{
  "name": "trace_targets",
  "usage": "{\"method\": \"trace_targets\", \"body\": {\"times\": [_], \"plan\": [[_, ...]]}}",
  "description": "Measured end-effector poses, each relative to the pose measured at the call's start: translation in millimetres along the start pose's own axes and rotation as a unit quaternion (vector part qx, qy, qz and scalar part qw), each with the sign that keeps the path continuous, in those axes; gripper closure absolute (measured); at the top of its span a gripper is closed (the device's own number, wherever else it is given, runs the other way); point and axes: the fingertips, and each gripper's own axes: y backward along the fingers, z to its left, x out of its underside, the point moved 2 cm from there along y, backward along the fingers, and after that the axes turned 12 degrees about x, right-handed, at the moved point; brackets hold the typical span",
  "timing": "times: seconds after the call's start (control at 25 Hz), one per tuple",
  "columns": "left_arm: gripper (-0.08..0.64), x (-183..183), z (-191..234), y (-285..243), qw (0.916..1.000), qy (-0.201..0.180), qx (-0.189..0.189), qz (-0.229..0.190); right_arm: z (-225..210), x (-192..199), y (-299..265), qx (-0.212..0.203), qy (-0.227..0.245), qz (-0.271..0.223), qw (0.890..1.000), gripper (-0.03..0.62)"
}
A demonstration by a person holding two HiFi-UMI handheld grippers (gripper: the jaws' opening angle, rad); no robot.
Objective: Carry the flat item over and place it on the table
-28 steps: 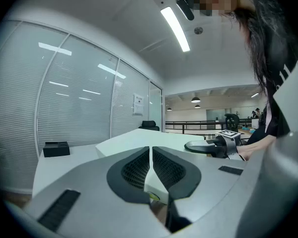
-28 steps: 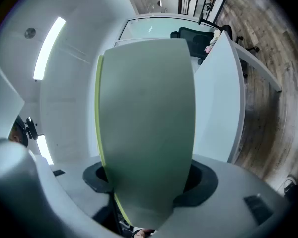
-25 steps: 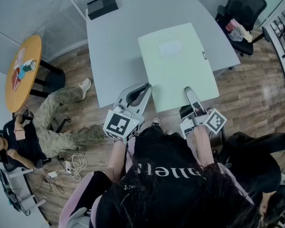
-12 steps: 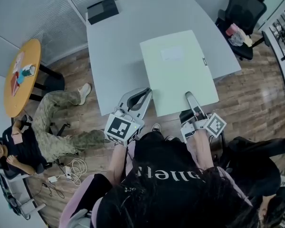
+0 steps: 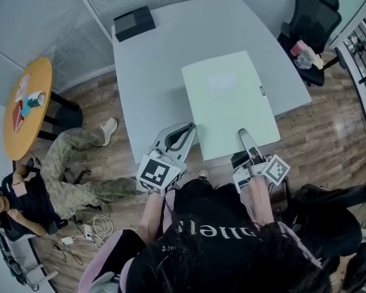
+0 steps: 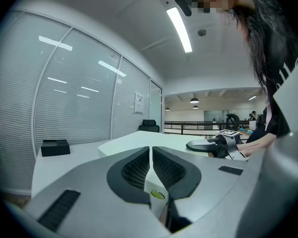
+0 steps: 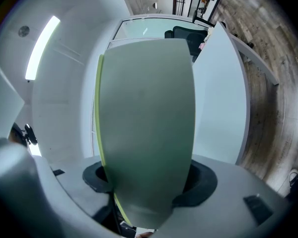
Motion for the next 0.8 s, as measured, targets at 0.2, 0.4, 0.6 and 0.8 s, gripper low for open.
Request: {"method": "trace_targets", "body": {"times": [0.2, 0.4, 0.6, 0.8], "plan": [[0.525, 5, 5, 6, 1.0000, 0.007, 0.003, -0.002, -3, 6, 0, 0.015, 0.004, 0.001, 1.000, 0.296], [0.525, 7, 9, 9, 0.9999, 0.011, 0.001, -0.004, -2, 8, -2, 0.024, 0.003, 0.006, 1.000, 0.296], [0.525, 12, 14, 7, 0.9998, 0.020, -0.005, -0.003, -3, 4, -8, 0.027, 0.008, 0.015, 0.999, 0.296], [0.525, 15, 23, -5, 0.9995, 0.027, -0.018, 0.004, -6, -9, -22, 0.026, -0.002, 0.025, 0.999, 0.296]]}}
